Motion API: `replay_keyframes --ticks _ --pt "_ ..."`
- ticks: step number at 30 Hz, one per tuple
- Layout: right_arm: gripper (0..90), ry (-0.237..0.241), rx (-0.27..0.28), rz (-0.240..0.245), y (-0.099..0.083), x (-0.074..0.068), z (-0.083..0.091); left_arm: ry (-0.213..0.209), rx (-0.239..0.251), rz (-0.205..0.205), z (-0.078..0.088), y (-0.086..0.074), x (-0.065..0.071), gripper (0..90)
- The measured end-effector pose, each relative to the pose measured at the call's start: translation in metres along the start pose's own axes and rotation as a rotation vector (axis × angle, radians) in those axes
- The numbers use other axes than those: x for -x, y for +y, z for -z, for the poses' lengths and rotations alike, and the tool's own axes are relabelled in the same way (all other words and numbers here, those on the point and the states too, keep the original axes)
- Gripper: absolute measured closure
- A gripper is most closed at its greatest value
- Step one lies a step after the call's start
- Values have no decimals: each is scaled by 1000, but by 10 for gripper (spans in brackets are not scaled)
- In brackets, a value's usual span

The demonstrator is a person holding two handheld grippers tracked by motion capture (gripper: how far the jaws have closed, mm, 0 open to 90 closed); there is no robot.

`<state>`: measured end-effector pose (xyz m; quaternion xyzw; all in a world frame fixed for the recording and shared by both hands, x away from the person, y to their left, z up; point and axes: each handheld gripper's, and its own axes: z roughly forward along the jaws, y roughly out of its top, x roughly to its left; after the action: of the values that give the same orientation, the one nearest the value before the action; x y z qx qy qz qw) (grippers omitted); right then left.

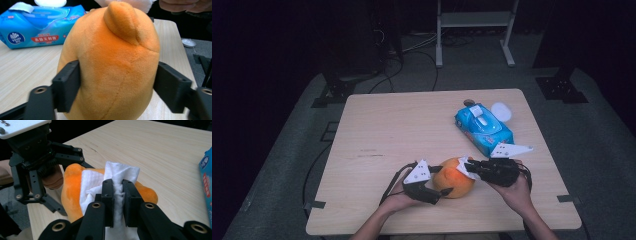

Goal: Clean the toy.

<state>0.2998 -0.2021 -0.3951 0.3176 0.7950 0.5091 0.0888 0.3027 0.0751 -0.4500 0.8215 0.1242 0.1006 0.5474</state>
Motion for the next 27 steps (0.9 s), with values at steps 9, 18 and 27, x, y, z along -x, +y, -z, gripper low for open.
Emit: replay_keyframes --ticks 9,18,27 --pt "800 75 24 2 2 -9 -1 34 4 -5 -4 0 -1 293" --pt "798 37 77 51 11 -18 11 24 66 31 12 19 0 435" --pt "795 17 11 54 -1 -9 -8 42 -12 68 5 8 -6 407"
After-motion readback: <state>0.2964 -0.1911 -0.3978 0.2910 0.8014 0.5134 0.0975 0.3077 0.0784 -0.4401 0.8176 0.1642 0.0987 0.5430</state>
